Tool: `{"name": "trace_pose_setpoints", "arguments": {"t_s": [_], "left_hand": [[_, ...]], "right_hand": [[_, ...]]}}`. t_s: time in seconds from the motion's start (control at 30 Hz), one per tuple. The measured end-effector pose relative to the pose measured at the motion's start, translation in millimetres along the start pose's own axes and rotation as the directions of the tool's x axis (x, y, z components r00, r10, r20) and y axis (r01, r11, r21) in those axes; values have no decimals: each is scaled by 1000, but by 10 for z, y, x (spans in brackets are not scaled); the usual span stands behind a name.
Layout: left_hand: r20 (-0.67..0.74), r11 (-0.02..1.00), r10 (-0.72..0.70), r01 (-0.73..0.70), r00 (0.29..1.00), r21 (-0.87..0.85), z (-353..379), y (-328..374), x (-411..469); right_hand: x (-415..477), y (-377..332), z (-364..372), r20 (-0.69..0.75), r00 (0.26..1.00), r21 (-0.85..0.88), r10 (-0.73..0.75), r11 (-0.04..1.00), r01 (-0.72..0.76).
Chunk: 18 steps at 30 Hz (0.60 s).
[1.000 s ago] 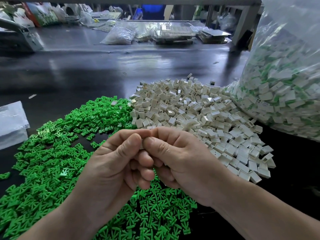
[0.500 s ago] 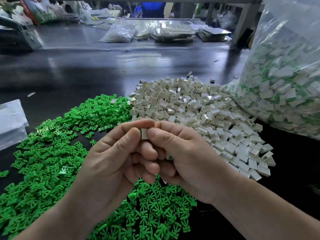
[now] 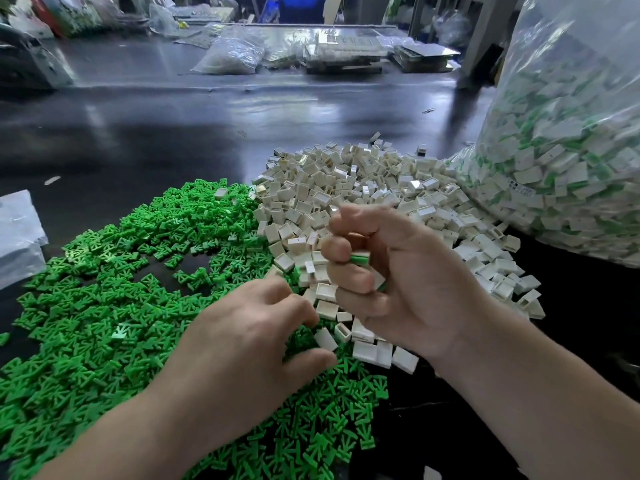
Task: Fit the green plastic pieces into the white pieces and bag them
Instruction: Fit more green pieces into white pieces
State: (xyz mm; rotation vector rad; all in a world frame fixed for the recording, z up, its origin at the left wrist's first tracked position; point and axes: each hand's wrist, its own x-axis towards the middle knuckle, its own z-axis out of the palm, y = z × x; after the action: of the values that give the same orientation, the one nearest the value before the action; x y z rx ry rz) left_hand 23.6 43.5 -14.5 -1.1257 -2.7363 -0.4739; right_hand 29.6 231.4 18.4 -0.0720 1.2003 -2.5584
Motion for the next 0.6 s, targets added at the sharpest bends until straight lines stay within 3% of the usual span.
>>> {"name": "trace_pose_setpoints", "arguments": {"t_s": [0.13, 0.3, 0.4, 0.5, 0.6], "left_hand": [[28, 998, 61, -61, 998, -1, -9, -6, 26], [9, 997, 78, -78, 997, 1, -7, 34, 59], [-73, 979, -75, 60, 994, -194, -58, 16, 63], [-159, 835, -311, 189, 937, -517, -122, -49, 66], [-191, 787, -342, 168, 920, -594, -150, -26, 54]], "right_hand": [[-32, -18, 12, -53, 997, -242, -52, 970, 38], [-23, 22, 3, -87, 995, -336, -57, 941, 25], [-14, 49, -7, -97, 988, -463, -119, 884, 61], [-8, 98, -15, -117, 982, -613, -150, 789, 47], [-8, 160, -6, -120, 991, -638, -60, 770, -30]]}}
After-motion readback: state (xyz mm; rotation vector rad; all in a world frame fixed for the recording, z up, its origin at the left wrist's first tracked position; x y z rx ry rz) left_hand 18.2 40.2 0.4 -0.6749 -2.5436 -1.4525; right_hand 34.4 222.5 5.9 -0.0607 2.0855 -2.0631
